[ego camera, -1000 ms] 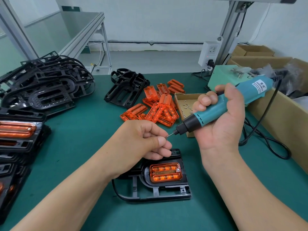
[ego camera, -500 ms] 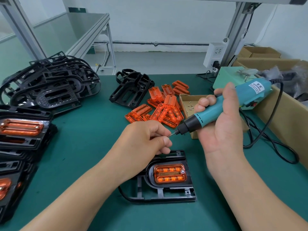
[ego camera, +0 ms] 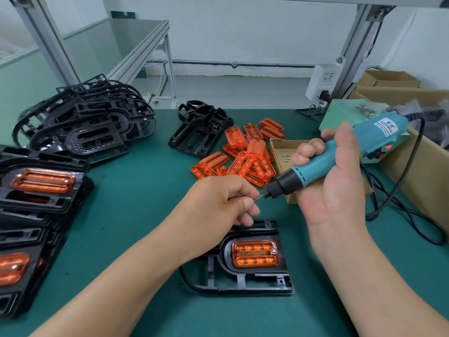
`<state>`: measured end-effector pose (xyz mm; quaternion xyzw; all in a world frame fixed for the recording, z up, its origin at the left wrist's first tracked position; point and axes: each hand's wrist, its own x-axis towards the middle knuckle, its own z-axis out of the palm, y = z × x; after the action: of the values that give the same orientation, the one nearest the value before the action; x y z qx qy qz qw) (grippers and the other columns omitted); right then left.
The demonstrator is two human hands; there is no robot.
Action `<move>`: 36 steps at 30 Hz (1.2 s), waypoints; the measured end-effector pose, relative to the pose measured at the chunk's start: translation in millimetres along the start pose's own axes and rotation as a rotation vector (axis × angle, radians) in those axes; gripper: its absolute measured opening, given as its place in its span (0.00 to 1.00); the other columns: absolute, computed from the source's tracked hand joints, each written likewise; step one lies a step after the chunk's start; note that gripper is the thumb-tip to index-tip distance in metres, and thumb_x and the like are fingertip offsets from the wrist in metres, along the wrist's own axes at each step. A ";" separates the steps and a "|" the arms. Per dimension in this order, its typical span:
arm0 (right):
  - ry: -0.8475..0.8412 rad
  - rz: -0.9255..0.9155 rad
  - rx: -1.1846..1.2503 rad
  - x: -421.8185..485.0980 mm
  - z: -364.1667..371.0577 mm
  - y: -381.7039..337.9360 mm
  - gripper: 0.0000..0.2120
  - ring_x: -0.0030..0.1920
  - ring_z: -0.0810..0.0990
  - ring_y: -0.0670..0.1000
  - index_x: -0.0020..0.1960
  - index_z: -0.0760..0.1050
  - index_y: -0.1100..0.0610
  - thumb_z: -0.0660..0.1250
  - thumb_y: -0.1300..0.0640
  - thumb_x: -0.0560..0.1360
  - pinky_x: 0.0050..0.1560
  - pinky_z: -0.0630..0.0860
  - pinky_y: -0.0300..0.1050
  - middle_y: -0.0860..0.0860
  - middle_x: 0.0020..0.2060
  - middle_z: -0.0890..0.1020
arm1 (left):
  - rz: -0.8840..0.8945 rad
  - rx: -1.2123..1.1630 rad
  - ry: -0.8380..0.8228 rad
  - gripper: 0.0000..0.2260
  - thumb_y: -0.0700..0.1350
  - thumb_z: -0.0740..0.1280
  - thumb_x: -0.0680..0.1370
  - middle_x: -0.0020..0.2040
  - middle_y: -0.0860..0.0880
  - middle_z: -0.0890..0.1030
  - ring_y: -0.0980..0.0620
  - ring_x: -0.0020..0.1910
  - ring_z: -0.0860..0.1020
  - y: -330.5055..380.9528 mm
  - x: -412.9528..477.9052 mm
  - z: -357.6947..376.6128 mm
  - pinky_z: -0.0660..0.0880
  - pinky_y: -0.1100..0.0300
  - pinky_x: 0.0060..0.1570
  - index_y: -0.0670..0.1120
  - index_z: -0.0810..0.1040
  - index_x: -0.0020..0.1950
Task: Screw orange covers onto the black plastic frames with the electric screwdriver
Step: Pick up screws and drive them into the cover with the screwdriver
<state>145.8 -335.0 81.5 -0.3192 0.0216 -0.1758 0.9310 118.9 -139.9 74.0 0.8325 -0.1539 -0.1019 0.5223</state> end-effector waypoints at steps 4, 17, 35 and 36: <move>-0.034 -0.010 0.025 -1.0 0.1 -0.1 0.11 0.35 0.75 0.48 0.52 0.73 0.56 0.69 0.50 0.83 0.37 0.75 0.41 0.50 0.35 0.72 | 0.012 -0.057 -0.029 0.10 0.35 0.66 0.83 0.45 0.53 0.88 0.54 0.43 0.87 -0.3 0.4 -3.4 0.83 0.62 0.48 0.50 0.83 0.53; -0.049 0.026 0.019 0.2 -1.4 0.1 0.09 0.34 0.74 0.47 0.51 0.73 0.57 0.67 0.52 0.84 0.37 0.74 0.40 0.50 0.35 0.72 | 0.094 0.082 -0.056 0.09 0.48 0.70 0.82 0.47 0.64 0.87 0.65 0.51 0.84 -2.5 -0.9 -2.2 0.74 0.63 0.55 0.59 0.79 0.61; -0.354 0.178 -0.150 -22.3 9.5 11.4 0.05 0.29 0.72 0.48 0.48 0.71 0.56 0.66 0.56 0.81 0.29 0.71 0.40 0.50 0.32 0.71 | -0.014 0.536 -0.372 0.17 0.60 0.72 0.76 0.53 0.63 0.79 0.64 0.54 0.78 -14.0 4.4 -43.7 0.75 0.64 0.54 0.61 0.79 0.63; -0.372 0.185 -0.162 -23.9 10.8 12.0 0.06 0.29 0.72 0.48 0.48 0.70 0.55 0.67 0.56 0.80 0.29 0.71 0.40 0.50 0.32 0.71 | -0.015 0.568 -0.399 0.19 0.62 0.72 0.74 0.54 0.63 0.78 0.64 0.54 0.77 -13.7 3.8 -43.8 0.75 0.63 0.55 0.61 0.79 0.64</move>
<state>128.8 -311.7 81.2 -0.4164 -0.1074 -0.0255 0.9025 139.0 -99.0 80.6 0.9094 -0.2693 -0.2196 0.2285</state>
